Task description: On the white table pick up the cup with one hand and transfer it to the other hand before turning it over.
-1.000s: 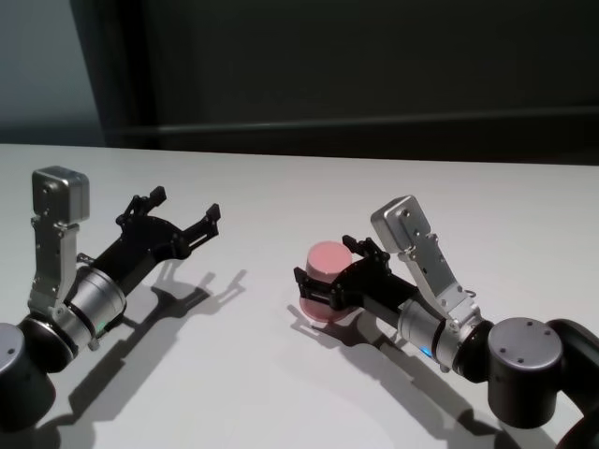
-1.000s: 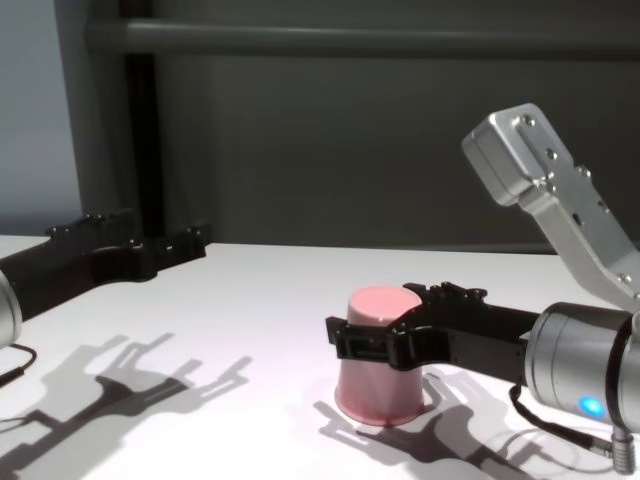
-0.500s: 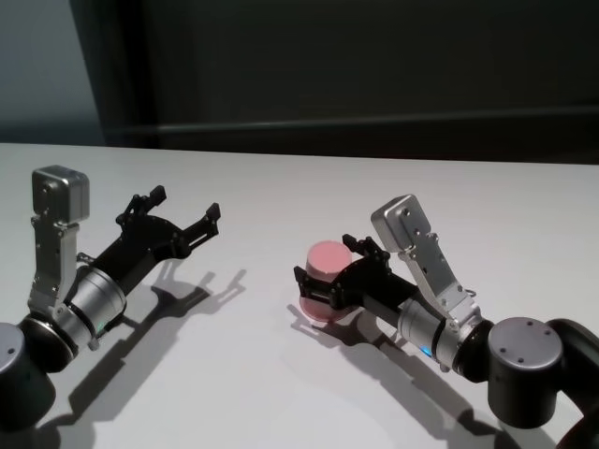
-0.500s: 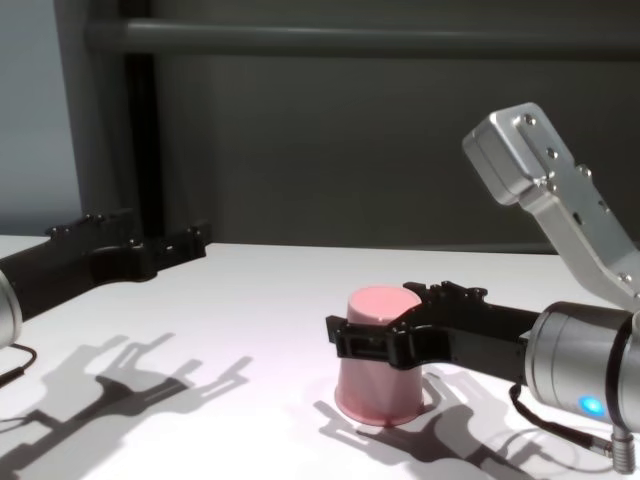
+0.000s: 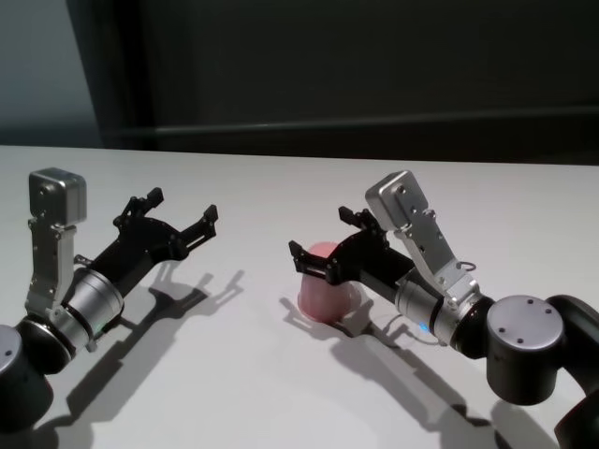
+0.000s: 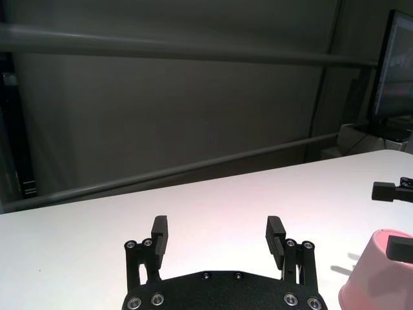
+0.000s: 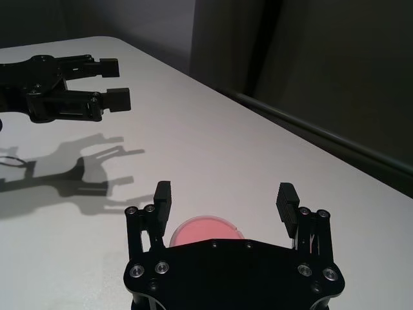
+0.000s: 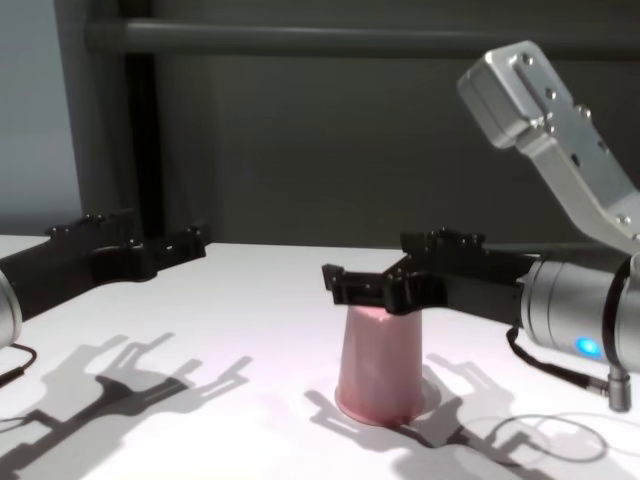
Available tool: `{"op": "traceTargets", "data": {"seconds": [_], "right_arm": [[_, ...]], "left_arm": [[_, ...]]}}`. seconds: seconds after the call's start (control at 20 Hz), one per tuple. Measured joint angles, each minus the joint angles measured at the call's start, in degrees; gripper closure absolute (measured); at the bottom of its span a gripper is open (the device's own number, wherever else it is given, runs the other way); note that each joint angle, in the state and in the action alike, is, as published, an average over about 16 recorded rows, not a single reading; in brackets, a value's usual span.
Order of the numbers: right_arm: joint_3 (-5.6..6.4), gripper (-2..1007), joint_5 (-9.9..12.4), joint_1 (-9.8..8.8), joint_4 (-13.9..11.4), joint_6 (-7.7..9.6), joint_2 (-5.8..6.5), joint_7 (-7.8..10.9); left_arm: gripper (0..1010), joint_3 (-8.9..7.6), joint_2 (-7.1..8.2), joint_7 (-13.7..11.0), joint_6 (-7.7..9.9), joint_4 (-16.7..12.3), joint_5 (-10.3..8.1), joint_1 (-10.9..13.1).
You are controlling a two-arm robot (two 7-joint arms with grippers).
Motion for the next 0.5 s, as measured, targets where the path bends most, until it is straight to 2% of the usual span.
{"op": "traceTargets", "data": {"seconds": [0.25,0.5], "right_arm": [[1.42,3,-1.20,0.33,-1.69,-0.29,-0.25,-0.67],[3.39,3,-2.31,0.17,-3.02,-1.18,-0.34,-1.87]], "left_arm": [[9,0.00,0.00,0.00,0.00,0.00,0.00,0.00],[9,0.00,0.00,0.00,0.00,0.00,0.00,0.00]]}}
